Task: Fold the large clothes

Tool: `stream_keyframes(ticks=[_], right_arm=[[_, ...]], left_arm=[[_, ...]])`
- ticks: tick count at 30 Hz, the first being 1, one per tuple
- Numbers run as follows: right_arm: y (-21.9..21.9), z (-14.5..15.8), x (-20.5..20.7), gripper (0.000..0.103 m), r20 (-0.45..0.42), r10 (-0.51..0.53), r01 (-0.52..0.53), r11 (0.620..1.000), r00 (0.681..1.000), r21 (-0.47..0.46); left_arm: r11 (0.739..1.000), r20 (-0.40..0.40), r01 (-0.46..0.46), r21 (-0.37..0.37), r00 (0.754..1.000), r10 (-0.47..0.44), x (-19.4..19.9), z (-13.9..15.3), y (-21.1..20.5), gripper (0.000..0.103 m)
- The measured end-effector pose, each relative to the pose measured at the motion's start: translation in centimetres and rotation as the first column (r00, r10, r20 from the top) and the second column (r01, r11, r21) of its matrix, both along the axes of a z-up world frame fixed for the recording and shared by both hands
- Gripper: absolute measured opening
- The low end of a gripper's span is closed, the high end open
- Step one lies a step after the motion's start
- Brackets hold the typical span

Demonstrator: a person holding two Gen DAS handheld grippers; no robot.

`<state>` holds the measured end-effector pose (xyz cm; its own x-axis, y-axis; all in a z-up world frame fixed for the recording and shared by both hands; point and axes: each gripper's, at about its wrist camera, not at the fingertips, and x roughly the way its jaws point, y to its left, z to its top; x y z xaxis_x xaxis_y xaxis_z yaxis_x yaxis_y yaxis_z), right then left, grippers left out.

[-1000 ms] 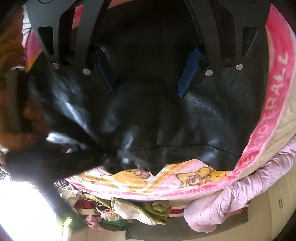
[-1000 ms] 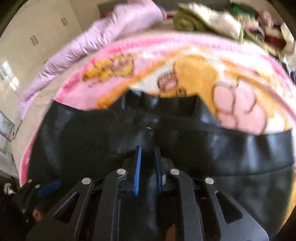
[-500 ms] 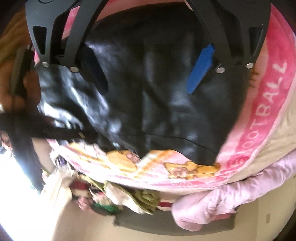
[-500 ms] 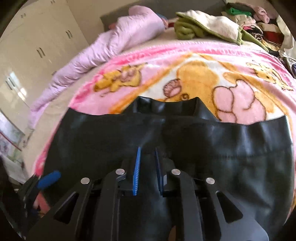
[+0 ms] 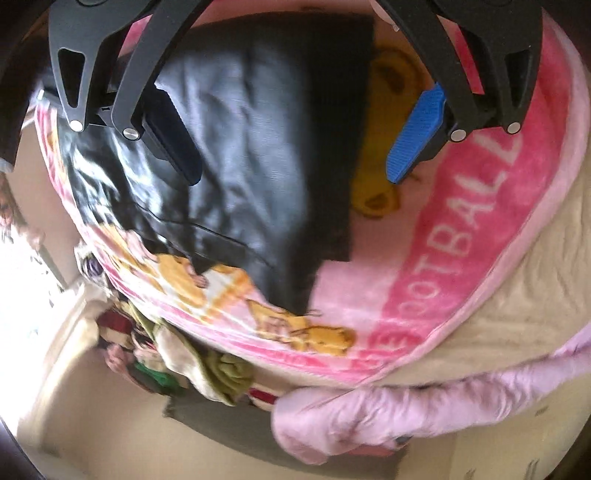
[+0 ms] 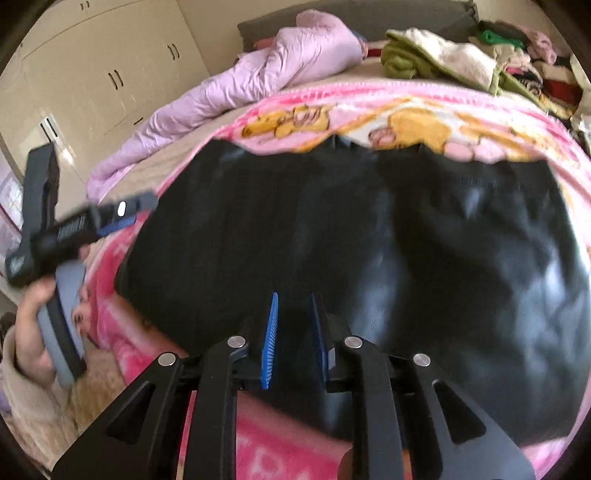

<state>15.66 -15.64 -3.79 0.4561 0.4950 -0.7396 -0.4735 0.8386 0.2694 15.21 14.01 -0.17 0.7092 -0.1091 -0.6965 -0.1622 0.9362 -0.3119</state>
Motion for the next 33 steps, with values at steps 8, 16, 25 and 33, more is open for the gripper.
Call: stream_keyframes(ticks=[8, 16, 25, 33], right_arm=[[1.0, -2.3, -0.7, 0.018, 0.01, -0.026, 0.027, 0.998, 1.0, -0.057], [0.3, -2.2, -1.1, 0.019, 0.04, -0.017, 0.017, 1.0, 0.999, -0.007], [5.0, 0.1, -8.3, 0.076, 0.296, 0.2, -0.175, 0.979, 0.934, -0.11], [11.4, -1.2, -11.7, 0.087, 0.508, 0.33, -0.133, 0.913, 0.796, -0.386]], left_arm=[[0.981, -0.131, -0.02, -0.192, 0.991, -0.005, 2.0, -4.3, 3.2, 0.093], [0.966, -0.155, 0.023, -0.257, 0.986, -0.064, 2.9, -5.8, 3.3, 0.093], [0.939, -0.075, 0.119, -0.322, 0.986, -0.15, 2.5, -4.2, 2.1, 0.036], [0.933, 0.044, 0.203, -0.296, 0.979, -0.199, 1.8, 1.3, -0.1, 0.025]])
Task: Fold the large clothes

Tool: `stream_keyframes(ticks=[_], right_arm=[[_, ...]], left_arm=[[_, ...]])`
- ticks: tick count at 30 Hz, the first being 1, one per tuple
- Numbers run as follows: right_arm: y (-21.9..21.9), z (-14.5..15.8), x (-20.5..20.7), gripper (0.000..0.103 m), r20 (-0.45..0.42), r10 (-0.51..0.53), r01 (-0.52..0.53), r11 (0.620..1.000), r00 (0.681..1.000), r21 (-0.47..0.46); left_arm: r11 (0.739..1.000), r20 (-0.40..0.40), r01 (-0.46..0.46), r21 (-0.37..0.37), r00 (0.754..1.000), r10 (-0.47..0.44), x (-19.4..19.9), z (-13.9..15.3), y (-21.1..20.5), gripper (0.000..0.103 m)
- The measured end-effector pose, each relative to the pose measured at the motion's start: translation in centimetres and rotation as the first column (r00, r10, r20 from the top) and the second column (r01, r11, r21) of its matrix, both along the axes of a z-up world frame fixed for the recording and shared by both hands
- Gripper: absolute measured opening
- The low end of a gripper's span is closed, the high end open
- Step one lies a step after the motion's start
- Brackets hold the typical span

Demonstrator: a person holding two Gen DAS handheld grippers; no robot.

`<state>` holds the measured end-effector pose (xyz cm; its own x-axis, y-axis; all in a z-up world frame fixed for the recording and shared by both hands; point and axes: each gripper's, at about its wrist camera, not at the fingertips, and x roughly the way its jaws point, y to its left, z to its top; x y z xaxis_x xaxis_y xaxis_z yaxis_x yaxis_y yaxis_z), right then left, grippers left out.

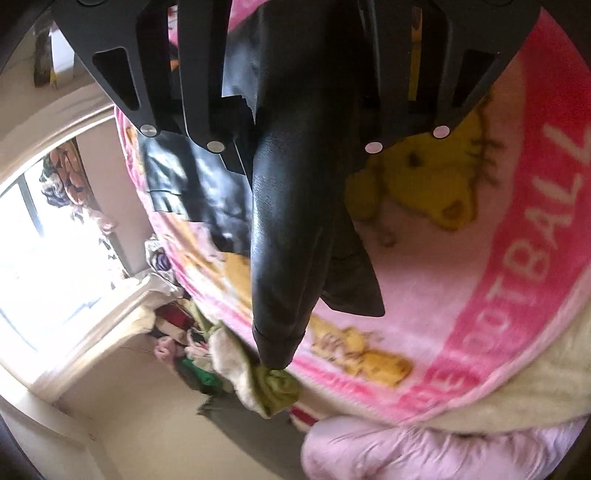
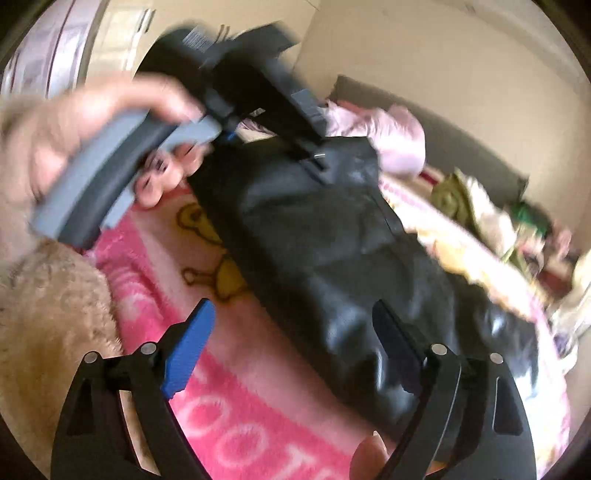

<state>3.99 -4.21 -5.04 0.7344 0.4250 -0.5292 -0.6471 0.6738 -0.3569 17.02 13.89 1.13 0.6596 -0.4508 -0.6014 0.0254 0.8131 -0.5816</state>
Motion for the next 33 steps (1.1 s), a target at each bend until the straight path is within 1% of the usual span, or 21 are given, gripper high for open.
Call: stream_keyframes(ticks=[1, 3, 5, 7, 8, 10, 13, 16, 17, 18, 19, 20, 21, 23, 25, 26, 29, 31, 33], right_arm=[[0.7, -0.1, -0.2, 0.087, 0.041, -0.004, 0.005, 1.0, 0.999, -0.016], [1.6, -0.4, -0.1, 0.087, 0.096, -0.03, 0.034, 0.999, 0.995, -0.038], [2.4, -0.6, 0.2, 0.087, 0.142, -0.078, 0.087, 0.995, 0.987, -0.056], [2.9, -0.6, 0.8, 0.086, 0.193, -0.142, 0.158, 0.985, 0.971, -0.068], [2.9, -0.5, 1.0, 0.085, 0.211, -0.165, 0.182, 0.981, 0.963, -0.066], [2.2, 0.5, 0.8, 0.084, 0.246, -0.194, 0.205, 0.979, 0.95, -0.021], [1.3, 1.2, 0.6, 0.081, 0.252, -0.196, 0.203, 0.979, 0.948, 0.0], [0.6, 2.0, 0.3, 0.074, 0.25, -0.208, 0.21, 0.977, 0.945, 0.019], [0.2, 2.1, 0.3, 0.07, 0.254, -0.207, 0.207, 0.978, 0.945, 0.027], [-0.3, 2.3, 0.2, 0.047, 0.244, -0.188, 0.184, 0.982, 0.951, 0.04], [-0.6, 2.5, 0.3, 0.031, 0.232, -0.177, 0.17, 0.984, 0.956, 0.05], [-1.1, 2.8, 0.2, 0.029, 0.237, -0.188, 0.178, 0.982, 0.953, 0.061], [-1.8, 3.1, 0.1, 0.024, 0.246, -0.195, 0.183, 0.981, 0.949, 0.072], [-2.9, 3.7, 0.2, 0.021, 0.26, -0.214, 0.197, 0.976, 0.942, 0.088], [-4.7, 4.5, 0.3, 0.019, 0.278, -0.247, 0.223, 0.968, 0.928, 0.116], [-5.3, 4.7, 0.4, 0.019, 0.28, -0.26, 0.232, 0.964, 0.924, 0.128], [-8.5, 5.3, 0.7, 0.019, 0.262, -0.317, 0.28, 0.945, 0.911, 0.171], [-10.3, 5.0, 0.5, 0.019, 0.247, -0.349, 0.308, 0.932, 0.904, 0.19], [-12.4, 4.6, 0.9, 0.019, 0.202, -0.381, 0.339, 0.916, 0.902, 0.214]], left_arm=[[1.0, 0.013, 0.016, 0.011, 1.0, -0.017, 0.0, 0.9, -0.6, 0.025], [0.999, 0.025, 0.033, 0.028, 0.999, -0.034, 0.0, 1.8, -1.3, 0.025], [0.998, 0.03, 0.044, 0.055, 0.999, -0.045, 0.1, 2.8, -2.5, 0.025], [0.996, 0.036, 0.048, 0.076, 0.998, -0.05, 0.2, 3.4, -3.3, 0.025], [0.995, 0.039, 0.052, 0.083, 0.998, -0.056, 0.1, 3.7, -3.7, 0.025], [0.993, 0.046, 0.061, 0.097, 0.997, -0.066, 0.1, 4.2, -4.3, 0.025], [0.992, 0.057, 0.075, 0.097, 0.995, -0.081, 0.2, 5.0, -5.3, 0.025], [0.991, 0.066, 0.084, 0.105, 0.994, -0.091, 0.4, 5.8, -6.4, 0.025], [0.991, 0.068, 0.087, 0.107, 0.993, -0.095, 0.6, 6.2, -6.9, 0.025], [0.99, 0.069, 0.089, 0.107, 0.993, -0.096, 0.6, 6.4, -7.2, 0.026], [0.99, 0.07, 0.097, 0.106, 0.992, -0.104, 0.7, 6.7, -7.8, 0.026], [0.989, 0.074, 0.102, 0.108, 0.991, -0.111, 0.8, 7.0, -8.3, 0.026], [0.987, 0.083, 0.112, 0.114, 0.989, -0.122, 0.8, 7.5, -9.1, 0.027], [0.986, 0.1, 0.127, 0.108, 0.985, -0.138, 1.0, 8.1, -10.1, 0.031], [0.985, 0.124, 0.15, 0.083, 0.979, -0.159, 1.2, 8.9, -11.5, 0.035], [0.985, 0.135, 0.16, 0.067, 0.977, -0.168, 1.2, 9.2, -12.1, 0.042], [0.98, 0.171, 0.201, 0.006, 0.965, -0.199, 1.2, 9.9, -14.2, 0.048], [0.976, 0.206, 0.214, -0.03, 0.957, -0.204, 0.9, 10.2, -15.1, 0.048], [0.978, 0.248, 0.206, -0.043, 0.95, -0.189, 0.5, 10.7, -15.6, 0.048]])
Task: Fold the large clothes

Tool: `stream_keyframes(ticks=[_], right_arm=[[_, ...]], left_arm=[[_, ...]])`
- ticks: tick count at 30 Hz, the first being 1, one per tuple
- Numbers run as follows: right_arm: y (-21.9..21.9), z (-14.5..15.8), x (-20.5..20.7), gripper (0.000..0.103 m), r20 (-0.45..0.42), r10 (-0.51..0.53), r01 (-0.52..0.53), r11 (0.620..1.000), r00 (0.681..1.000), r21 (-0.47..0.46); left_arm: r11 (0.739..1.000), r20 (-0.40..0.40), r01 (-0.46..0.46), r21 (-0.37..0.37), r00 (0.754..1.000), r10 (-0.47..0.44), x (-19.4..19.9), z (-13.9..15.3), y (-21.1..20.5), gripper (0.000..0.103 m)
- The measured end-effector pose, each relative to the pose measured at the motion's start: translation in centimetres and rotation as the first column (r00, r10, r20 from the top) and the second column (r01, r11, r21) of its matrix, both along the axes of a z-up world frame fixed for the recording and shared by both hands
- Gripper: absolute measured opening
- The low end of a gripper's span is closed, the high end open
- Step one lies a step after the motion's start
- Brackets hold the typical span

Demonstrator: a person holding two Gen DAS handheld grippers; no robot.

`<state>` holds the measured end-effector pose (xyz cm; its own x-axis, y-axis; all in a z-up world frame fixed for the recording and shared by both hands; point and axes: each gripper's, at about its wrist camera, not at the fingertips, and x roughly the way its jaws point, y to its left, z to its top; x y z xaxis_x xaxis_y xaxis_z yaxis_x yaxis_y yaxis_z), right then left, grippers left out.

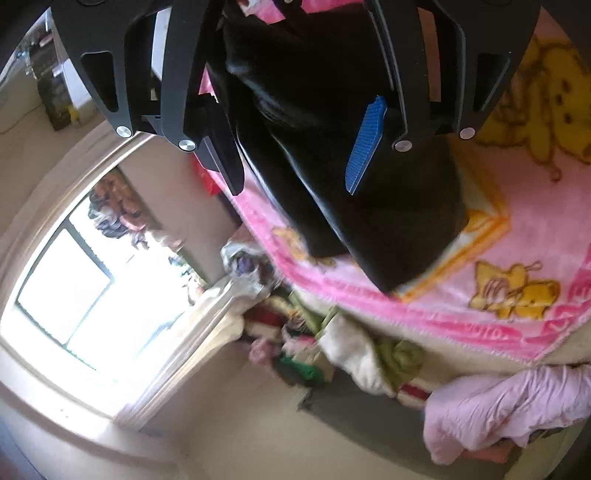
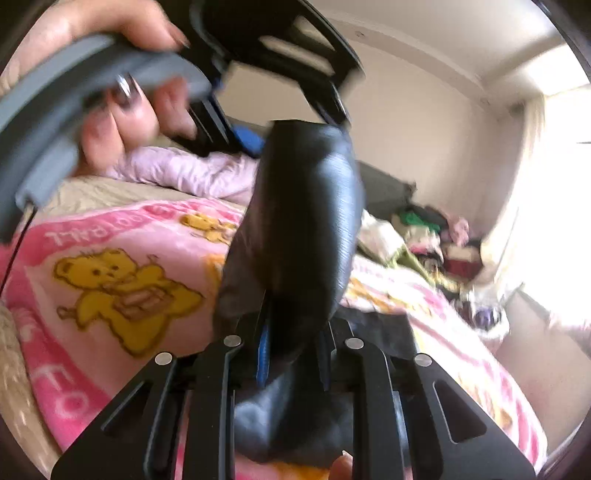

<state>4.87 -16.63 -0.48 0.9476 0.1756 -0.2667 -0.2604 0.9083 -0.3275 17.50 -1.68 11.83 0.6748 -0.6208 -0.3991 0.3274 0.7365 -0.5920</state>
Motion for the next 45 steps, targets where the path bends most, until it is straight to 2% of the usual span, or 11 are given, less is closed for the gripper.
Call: stream_keyframes(ticks=[5, 11, 14, 17, 22, 29, 30, 32, 33, 40, 45], right_arm=[[-4.6, -2.0, 0.8, 0.019, -0.146, -0.019, 0.038, 0.991, 0.989, 0.129], [-9.9, -3.8, 1.4, 0.022, -0.374, 0.156, 0.024, 0.901, 0.914, 0.434], [-12.1, -3.5, 1.8, 0.076, -0.465, 0.279, 0.029, 0.833, 0.84, 0.552], [-15.3, -0.9, 1.7, 0.086, -0.444, 0.367, 0.018, 0.754, 0.817, 0.657], [-17.9, 3.1, 7.3, 0.095, -0.543, 0.373, 0.108, 0.743, 0.752, 0.66], [-15.3, 2.5, 17.5, 0.093, -0.758, 0.362, 0.214, 0.813, 0.543, 0.542], [-14.7, 2.6, 17.7, 0.084, -0.765, 0.341, 0.209, 0.829, 0.546, 0.519], [-12.5, 3.4, 17.6, 0.037, -0.761, 0.282, 0.144, 0.887, 0.584, 0.439], [-11.3, 4.4, 17.1, 0.02, -0.725, 0.252, 0.086, 0.915, 0.641, 0.393], [-12.6, 11.7, 12.1, 0.013, -0.48, 0.354, -0.147, 0.897, 0.803, 0.416], [-18.3, 8.1, 14.3, 0.013, -0.55, 0.289, -0.036, 0.905, 0.784, 0.423]], left_arm=[[0.984, 0.019, -0.119, 0.135, 0.993, 0.118, 0.2, -1.6, -0.1, 0.051], [0.962, -0.206, -0.053, 0.269, 0.972, 0.112, 2.4, -10.9, -2.1, 0.052], [0.941, -0.202, -0.038, 0.336, 0.973, 0.112, 2.0, -12.8, -3.9, 0.052], [0.934, -0.176, -0.034, 0.356, 0.979, 0.103, 1.6, -12.8, -4.3, 0.051], [0.934, -0.176, -0.029, 0.356, 0.979, 0.098, 1.7, -12.5, -4.2, 0.051], [0.933, -0.172, -0.026, 0.359, 0.981, 0.094, 1.4, -12.6, -4.6, 0.051], [0.932, -0.17, -0.027, 0.36, 0.981, 0.094, 1.4, -12.6, -4.6, 0.051], [0.93, -0.164, -0.034, 0.365, 0.981, 0.1, 1.3, -12.4, -4.5, 0.051], [0.933, -0.157, -0.038, 0.359, 0.982, 0.101, 1.1, -12.2, -4.5, 0.051], [0.964, -0.076, -0.075, 0.255, 0.992, 0.097, -0.6, -8.5, -3.5, 0.071], [0.953, -0.137, 0.001, 0.302, 0.99, 0.043, 0.4, -9.9, -6.2, 0.077]])
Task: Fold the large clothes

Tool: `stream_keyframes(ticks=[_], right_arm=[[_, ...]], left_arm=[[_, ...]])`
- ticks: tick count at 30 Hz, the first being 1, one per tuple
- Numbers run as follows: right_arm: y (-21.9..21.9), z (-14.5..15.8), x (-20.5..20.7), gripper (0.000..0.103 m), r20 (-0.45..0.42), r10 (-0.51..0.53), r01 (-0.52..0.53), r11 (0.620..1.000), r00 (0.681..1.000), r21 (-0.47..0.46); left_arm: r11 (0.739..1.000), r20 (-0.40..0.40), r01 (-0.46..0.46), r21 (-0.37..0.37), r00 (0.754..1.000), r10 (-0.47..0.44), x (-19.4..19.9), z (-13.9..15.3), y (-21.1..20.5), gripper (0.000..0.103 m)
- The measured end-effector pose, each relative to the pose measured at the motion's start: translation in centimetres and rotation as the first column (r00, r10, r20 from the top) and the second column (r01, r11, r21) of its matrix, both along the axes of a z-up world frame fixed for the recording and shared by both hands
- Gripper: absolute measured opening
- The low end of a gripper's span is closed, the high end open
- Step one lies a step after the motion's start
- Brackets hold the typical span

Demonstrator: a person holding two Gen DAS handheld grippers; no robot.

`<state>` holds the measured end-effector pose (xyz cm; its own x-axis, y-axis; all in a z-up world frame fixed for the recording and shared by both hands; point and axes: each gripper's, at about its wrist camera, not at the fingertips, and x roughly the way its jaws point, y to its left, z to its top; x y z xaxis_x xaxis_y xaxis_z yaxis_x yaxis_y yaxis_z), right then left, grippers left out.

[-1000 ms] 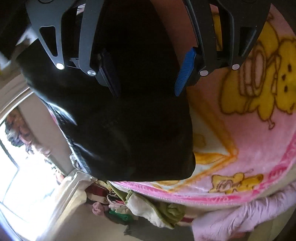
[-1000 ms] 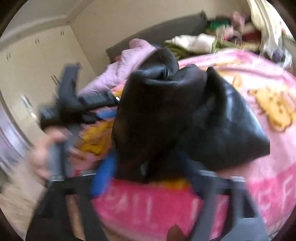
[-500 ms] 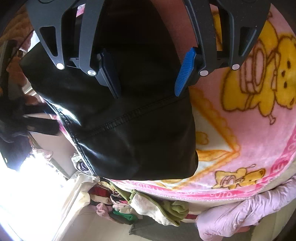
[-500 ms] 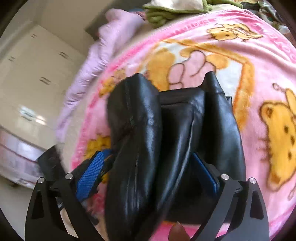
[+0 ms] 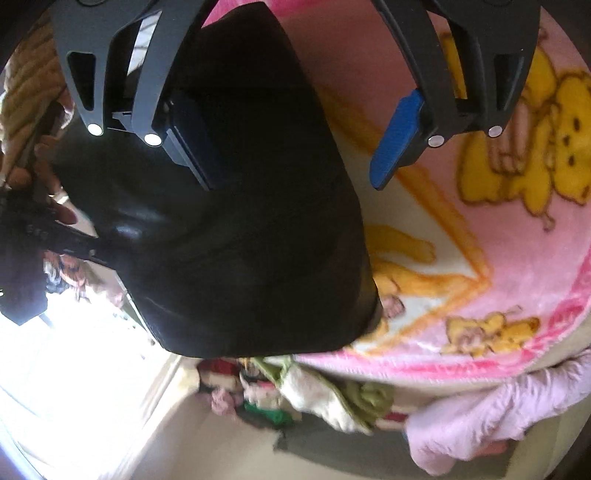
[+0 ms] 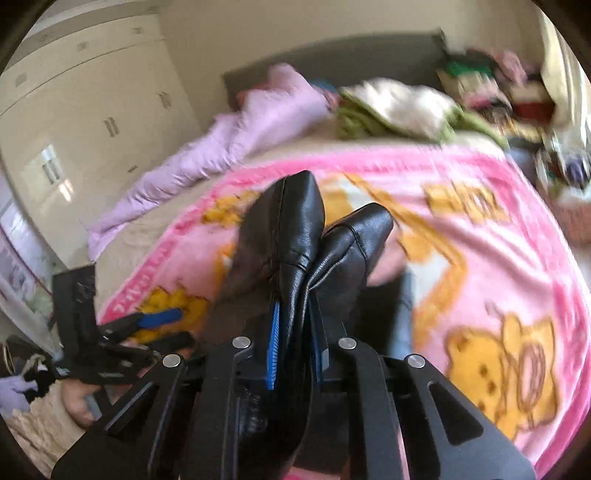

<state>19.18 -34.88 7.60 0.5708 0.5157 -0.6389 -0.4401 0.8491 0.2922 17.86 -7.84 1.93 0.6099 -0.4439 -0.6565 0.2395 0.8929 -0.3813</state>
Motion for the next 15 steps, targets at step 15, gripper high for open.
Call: stream_keyframes(ticks=[15], right_arm=[[-4.9, -10.8, 1.3, 0.046, -0.123, -0.135, 0.134, 0.991, 0.983, -0.013]], left_arm=[[0.997, -0.106, 0.082, 0.017, 0.991, -0.079, 0.7, -4.0, -4.4, 0.085]])
